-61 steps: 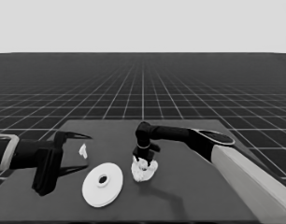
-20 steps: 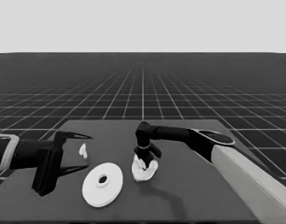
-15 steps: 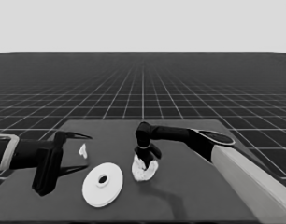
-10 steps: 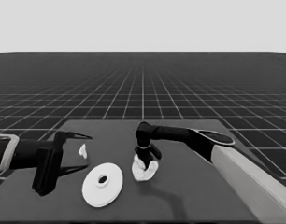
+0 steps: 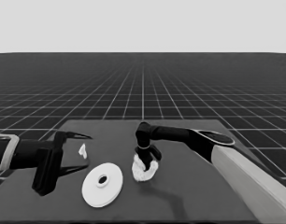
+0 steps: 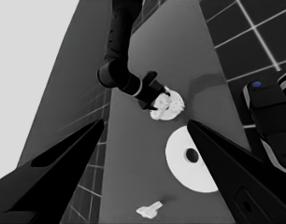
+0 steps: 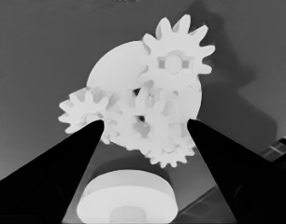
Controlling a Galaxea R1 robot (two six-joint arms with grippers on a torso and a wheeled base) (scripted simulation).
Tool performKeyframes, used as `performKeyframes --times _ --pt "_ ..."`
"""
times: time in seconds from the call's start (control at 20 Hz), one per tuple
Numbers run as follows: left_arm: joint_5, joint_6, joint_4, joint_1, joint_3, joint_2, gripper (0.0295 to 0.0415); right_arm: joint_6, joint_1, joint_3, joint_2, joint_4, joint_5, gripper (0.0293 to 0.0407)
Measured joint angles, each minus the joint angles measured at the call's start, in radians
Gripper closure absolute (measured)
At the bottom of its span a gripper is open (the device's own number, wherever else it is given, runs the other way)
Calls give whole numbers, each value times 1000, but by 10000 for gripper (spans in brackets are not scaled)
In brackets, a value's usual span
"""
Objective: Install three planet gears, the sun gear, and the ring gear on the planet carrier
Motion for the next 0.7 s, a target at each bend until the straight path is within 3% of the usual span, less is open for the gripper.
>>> performKeyframes --times 0.2,0.25,0.3,0.4,0.7 --pt "0 0 0 0 0 0 326 0 0 0 0 0 0 315" --pt "0 0 0 0 0 0 326 -392 48 39 -9 42 -27 307" --pt "0 0 0 0 0 0 326 -640 86 57 -13 69 -38 309" --pt "0 0 0 0 0 0 326 -875 120 69 -15 97 -41 314" --pt "0 0 0 0 0 0 326 -997 135 73 -17 114 -40 315"
